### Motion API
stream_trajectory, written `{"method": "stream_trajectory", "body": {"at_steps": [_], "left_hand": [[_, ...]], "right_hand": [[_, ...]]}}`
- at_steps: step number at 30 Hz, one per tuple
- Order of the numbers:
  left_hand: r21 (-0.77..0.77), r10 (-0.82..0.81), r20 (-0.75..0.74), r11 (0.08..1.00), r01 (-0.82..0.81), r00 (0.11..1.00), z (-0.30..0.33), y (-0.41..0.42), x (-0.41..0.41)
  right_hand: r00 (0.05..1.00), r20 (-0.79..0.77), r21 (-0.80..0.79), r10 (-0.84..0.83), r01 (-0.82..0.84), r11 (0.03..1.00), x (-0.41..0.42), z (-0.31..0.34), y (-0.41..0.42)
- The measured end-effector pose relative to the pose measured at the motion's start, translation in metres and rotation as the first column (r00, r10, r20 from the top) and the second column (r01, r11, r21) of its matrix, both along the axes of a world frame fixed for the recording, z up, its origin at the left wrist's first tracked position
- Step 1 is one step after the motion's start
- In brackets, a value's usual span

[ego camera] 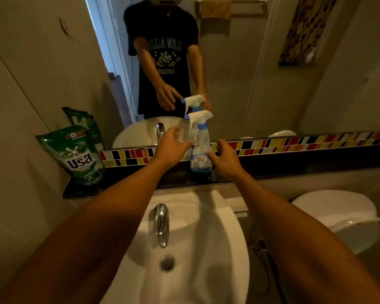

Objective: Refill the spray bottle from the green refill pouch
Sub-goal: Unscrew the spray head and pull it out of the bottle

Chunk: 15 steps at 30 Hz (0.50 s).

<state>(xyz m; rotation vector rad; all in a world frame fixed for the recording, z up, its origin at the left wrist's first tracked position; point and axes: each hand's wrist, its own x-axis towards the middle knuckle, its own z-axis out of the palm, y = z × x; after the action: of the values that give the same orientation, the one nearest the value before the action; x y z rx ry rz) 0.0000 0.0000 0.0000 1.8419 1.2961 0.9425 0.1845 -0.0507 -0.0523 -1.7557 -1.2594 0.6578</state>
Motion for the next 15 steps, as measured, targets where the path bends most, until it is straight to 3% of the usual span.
{"method": "stream_trajectory", "body": {"at_steps": [7,15], "left_hand": [[-0.078,-0.036,0.251,0.995,0.057,0.967,0.018,0.032,0.032],[-0.063,-0.112,0.279,0.989,0.135,0.954,0.032,0.066,0.048]], "right_hand": [[0.980,-0.169,0.055,0.106,-0.098,0.994,0.018,0.002,0.042],[0.934,-0.272,0.040,0.230,-0.227,0.973,0.023,0.005,0.074]]}}
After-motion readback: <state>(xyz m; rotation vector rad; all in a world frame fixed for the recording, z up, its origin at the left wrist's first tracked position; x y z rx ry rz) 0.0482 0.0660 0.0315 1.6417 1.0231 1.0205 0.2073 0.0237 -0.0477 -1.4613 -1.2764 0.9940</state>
